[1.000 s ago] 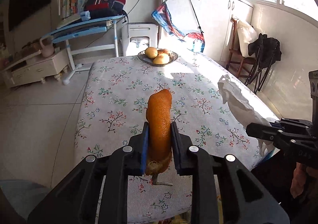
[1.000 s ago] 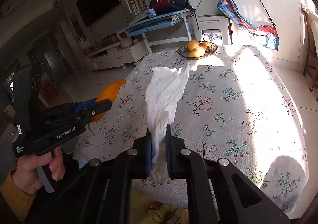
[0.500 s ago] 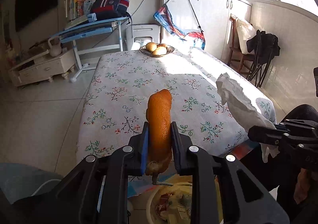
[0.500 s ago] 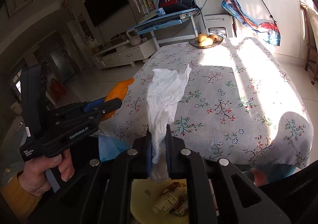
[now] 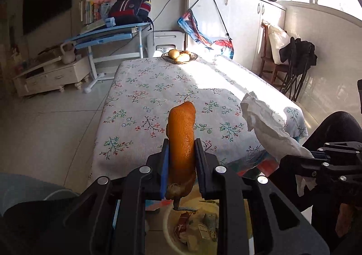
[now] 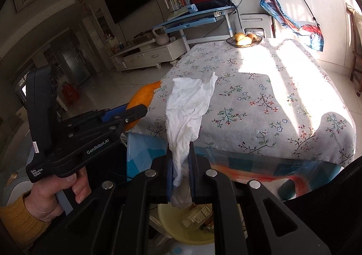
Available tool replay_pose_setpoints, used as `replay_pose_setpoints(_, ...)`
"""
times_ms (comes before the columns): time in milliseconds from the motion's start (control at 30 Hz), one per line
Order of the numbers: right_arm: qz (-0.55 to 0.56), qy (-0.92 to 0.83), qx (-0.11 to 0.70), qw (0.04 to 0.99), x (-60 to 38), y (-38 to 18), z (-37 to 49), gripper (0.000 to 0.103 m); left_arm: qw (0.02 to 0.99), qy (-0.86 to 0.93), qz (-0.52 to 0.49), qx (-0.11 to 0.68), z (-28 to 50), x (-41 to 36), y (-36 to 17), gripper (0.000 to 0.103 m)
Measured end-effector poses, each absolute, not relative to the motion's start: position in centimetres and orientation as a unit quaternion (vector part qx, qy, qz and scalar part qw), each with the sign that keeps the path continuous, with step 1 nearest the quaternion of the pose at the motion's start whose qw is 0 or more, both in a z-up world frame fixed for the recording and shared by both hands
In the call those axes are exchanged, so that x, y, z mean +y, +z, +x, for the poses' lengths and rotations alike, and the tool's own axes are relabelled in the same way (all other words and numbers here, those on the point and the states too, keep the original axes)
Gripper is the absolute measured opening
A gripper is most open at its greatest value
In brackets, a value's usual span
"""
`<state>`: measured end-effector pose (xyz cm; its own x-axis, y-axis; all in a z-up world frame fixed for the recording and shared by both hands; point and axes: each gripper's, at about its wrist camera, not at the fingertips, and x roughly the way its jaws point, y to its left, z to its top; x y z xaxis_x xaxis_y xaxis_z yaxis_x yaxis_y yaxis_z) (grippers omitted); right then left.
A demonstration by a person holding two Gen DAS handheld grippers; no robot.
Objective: Collect trash
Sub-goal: 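Carry the tissue and the long peel over the yellow basin with both tools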
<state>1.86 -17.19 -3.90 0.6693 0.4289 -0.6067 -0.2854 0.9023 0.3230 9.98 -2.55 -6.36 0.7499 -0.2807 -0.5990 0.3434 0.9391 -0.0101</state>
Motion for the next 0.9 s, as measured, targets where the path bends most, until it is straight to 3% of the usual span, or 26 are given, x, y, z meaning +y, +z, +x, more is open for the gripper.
replay_pose_setpoints(900,0.06,0.192,0.405,0.892,-14.6,-5.7,-0.7,0.012,0.938,-0.175,0.063,0.292,7.4,-2.2,-5.8,0.021)
